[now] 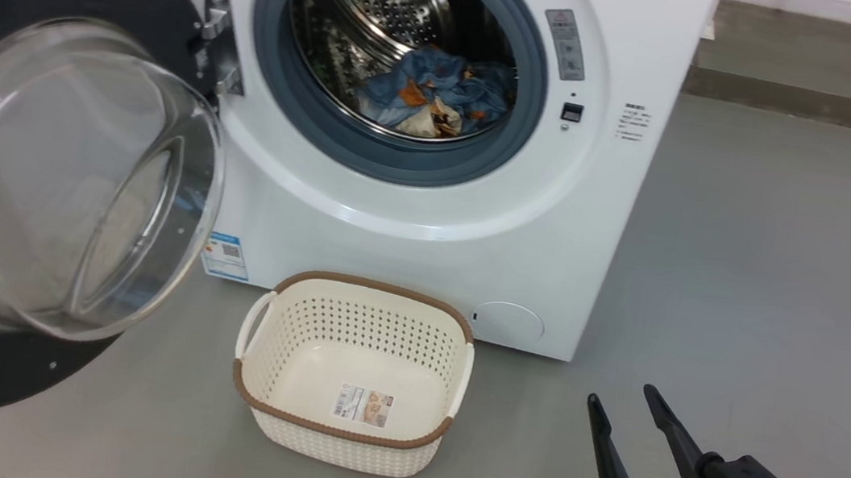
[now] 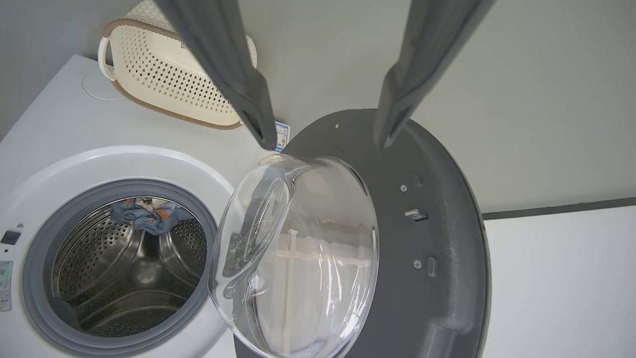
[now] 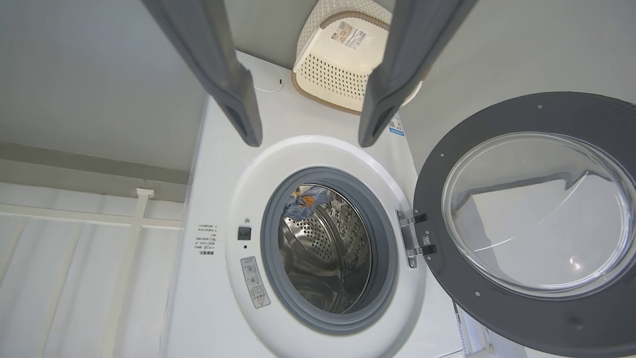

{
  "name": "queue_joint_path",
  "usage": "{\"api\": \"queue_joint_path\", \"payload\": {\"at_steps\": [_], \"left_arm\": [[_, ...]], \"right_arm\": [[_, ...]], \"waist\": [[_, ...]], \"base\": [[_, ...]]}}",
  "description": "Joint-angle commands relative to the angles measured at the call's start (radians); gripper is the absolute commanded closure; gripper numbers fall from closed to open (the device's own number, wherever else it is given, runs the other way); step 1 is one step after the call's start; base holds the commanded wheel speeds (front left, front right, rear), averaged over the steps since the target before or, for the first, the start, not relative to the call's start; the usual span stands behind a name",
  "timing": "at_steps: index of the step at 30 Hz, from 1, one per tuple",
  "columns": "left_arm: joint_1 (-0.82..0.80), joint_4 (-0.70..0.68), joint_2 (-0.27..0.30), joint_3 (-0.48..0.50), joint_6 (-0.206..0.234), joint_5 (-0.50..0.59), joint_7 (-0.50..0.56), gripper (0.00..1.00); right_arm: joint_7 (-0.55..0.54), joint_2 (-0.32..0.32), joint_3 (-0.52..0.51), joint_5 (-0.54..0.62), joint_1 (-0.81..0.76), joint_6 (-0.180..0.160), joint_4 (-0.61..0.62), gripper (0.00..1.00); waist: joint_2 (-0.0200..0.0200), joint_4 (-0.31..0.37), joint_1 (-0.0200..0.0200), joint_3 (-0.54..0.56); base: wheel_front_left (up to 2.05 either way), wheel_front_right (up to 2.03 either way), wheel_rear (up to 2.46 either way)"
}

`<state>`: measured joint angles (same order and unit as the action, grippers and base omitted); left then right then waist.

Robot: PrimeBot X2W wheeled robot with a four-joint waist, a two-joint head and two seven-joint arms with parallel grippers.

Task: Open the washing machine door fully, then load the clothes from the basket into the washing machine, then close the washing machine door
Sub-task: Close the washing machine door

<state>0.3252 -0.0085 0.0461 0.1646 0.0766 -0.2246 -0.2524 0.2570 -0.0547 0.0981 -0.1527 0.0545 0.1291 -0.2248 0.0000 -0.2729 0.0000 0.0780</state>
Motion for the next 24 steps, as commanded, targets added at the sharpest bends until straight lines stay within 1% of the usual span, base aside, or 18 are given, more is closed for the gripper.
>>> {"api": "queue_joint_path", "payload": {"at_steps": [1,8,11,24], "left_arm": [[-0.018,-0.028,0.004,0.036,0.011,-0.003,-0.009,0.00],[-0.009,-0.030,0.004,0.045,0.027,0.010,-0.009,0.00],[-0.005,-0.030,0.004,0.044,0.025,0.014,-0.009,0.00],[-0.005,-0.039,0.004,0.052,0.042,0.000,-0.009,0.00]], "right_arm": [[0.005,0.002,0.031,0.013,0.002,0.002,0.023,0.00],[0.005,0.003,0.041,0.016,0.004,0.002,0.024,0.00],[0.005,0.003,0.042,0.016,0.004,0.002,0.024,0.00],[0.005,0.004,0.062,0.024,0.016,0.002,0.031,0.00]], "waist": [[0.0000,-0.026,0.0000,0.006],[0.0000,-0.082,0.0000,0.006],[0.0000,-0.113,0.0000,0.005],[0.0000,-0.176,0.0000,-0.011]], "base": [[0.00,0.00,0.00],[0.00,0.00,0.00],[0.00,0.00,0.00],[0.00,0.00,0.00]]}}
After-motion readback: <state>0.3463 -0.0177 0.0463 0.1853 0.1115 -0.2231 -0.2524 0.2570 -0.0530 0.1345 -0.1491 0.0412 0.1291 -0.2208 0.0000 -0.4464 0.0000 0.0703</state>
